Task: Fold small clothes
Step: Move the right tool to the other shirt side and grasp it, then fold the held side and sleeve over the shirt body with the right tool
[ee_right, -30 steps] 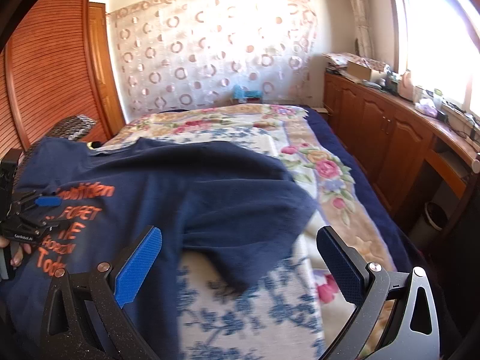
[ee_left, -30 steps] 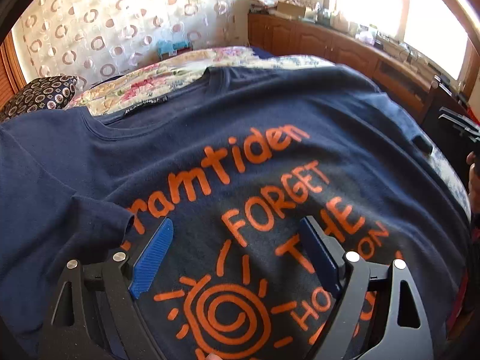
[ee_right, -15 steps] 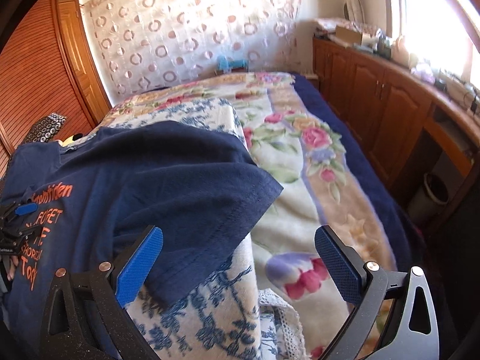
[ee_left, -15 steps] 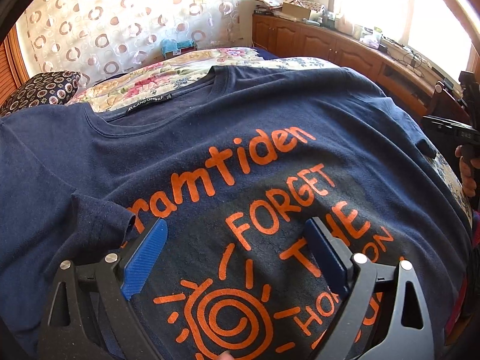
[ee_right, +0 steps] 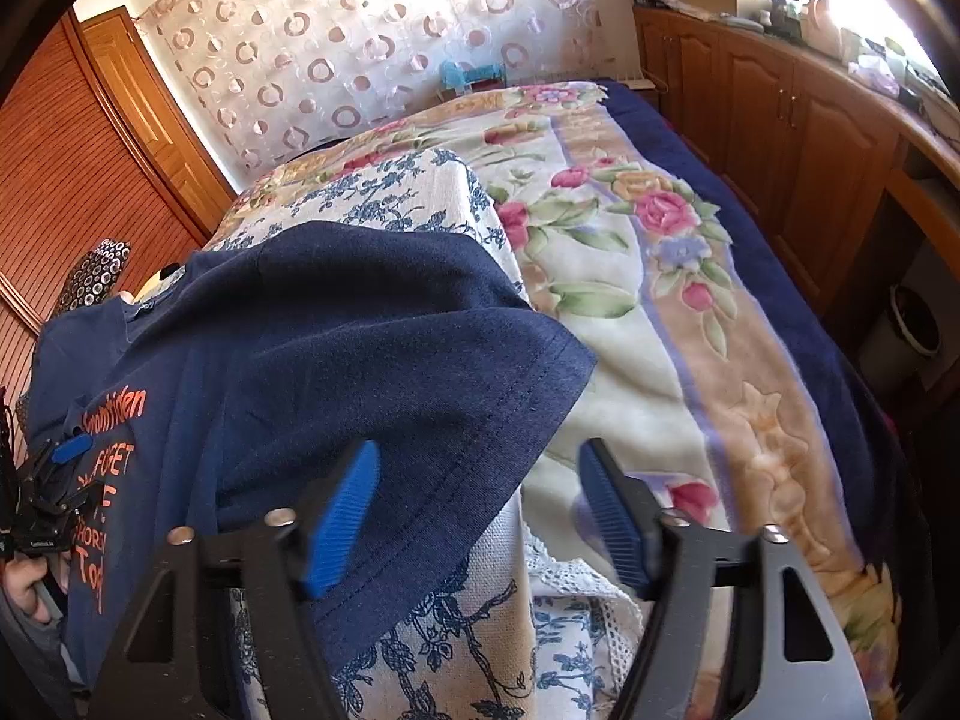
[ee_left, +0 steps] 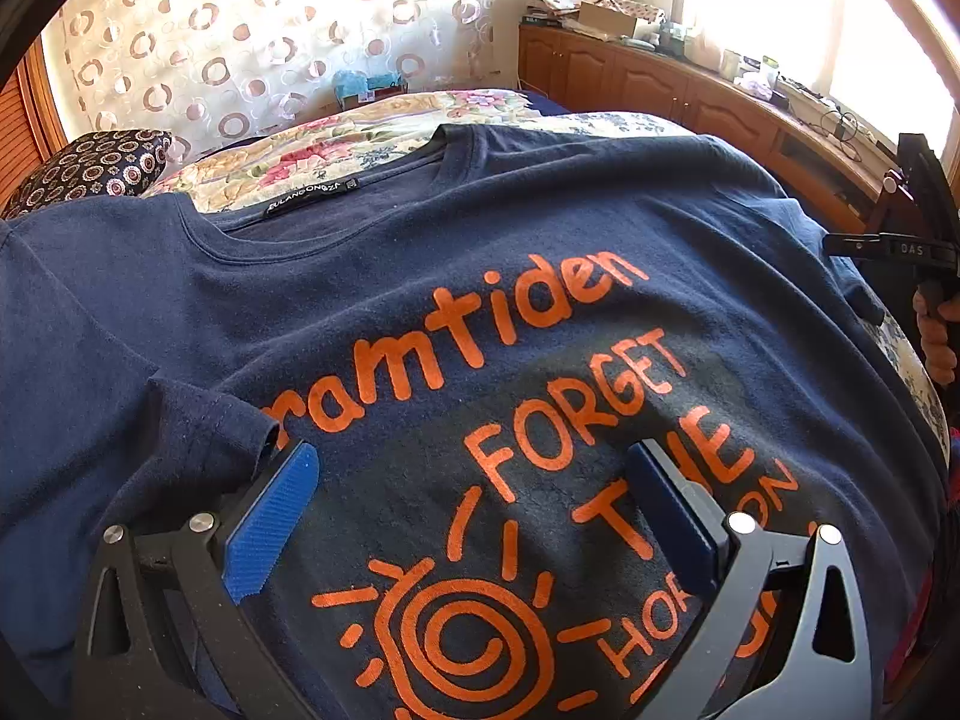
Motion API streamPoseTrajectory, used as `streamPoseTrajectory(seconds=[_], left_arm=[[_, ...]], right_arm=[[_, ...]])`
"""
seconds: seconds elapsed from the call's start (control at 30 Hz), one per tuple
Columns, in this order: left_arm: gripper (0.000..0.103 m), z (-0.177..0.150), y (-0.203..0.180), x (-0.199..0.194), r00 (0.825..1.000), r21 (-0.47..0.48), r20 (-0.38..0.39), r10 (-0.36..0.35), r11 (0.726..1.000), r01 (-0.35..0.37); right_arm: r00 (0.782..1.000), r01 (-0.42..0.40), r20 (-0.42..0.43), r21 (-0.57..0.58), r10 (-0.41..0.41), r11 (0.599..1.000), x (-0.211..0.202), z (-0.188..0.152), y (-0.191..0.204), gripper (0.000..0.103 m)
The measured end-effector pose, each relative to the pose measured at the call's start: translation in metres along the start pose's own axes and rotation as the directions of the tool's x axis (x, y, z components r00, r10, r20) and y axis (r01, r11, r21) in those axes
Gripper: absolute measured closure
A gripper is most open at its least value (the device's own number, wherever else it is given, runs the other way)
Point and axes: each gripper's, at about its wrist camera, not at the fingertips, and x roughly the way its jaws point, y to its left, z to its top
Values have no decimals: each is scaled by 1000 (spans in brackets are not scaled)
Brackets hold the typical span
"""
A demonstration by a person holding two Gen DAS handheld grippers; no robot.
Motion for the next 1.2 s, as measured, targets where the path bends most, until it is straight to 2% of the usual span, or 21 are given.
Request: streamPoseTrajectory(seconds=[0.1,0.17,0.23,0.27,0.3,0.53,0.63,0.67,0.77,0.8,0.83,0.93,1.0,1.07,1.13,1.2], left_arm=[[1,0,0,0,1000,1,0,1,1000,-1],[1,0,0,0,1000,0,0,0,1000,0],[0,0,0,0,1000,1,0,1,1000,-1],[0,0,0,0,1000,0,0,0,1000,0],[0,0,0,0,1000,0,0,0,1000,0],[0,0,0,0,1000,-2,0,2,1000,-2],[0,0,0,-1,1000,-9,0,5,1000,-5],[0,0,0,-1,1000,-11,1,8,1000,-8],[0,-3,2,-6,999,-25,9,32,999,-32],[0,-4,3,-10,999,-31,25,39,999,-38],[0,-5,5,-16,998,-38,51,39,999,-38],[0,-10,14,-37,995,-66,94,26,998,-20],[0,-13,20,-49,994,-71,107,1,997,6],[0,-18,25,-60,992,-69,126,-5,998,14],[0,-23,27,-65,991,-60,131,-7,998,15],[0,-25,28,-65,992,-50,129,-13,999,19]], right_arm=[[1000,-23,-2,-8,23,1000,-3,3,1,58],[1000,-21,5,-25,21,999,-10,4,4,76],[999,32,22,-64,-31,997,-25,4,-2,86],[998,59,29,-87,-56,994,-29,4,-1,95],[997,69,42,-110,-65,991,-33,3,5,97],[983,19,185,-184,15,983,-73,0,41,99],[972,-15,225,-227,67,974,-90,0,66,99],[966,-38,237,-272,105,962,-100,0,90,99],[960,-62,240,-321,144,945,-106,-6,108,99],[954,-93,230,-378,191,921,-111,-12,141,99],[954,-93,230,-378,191,921,-111,-12,141,99],[950,-144,190,-441,249,886,-110,-23,181,99],[955,-163,143,-477,259,864,-102,-32,202,93],[957,-163,135,-488,258,858,-100,-35,207,70],[954,-168,132,-502,268,848,-99,-40,215,61],[951,-181,130,-498,279,848,-100,-39,210,59]])
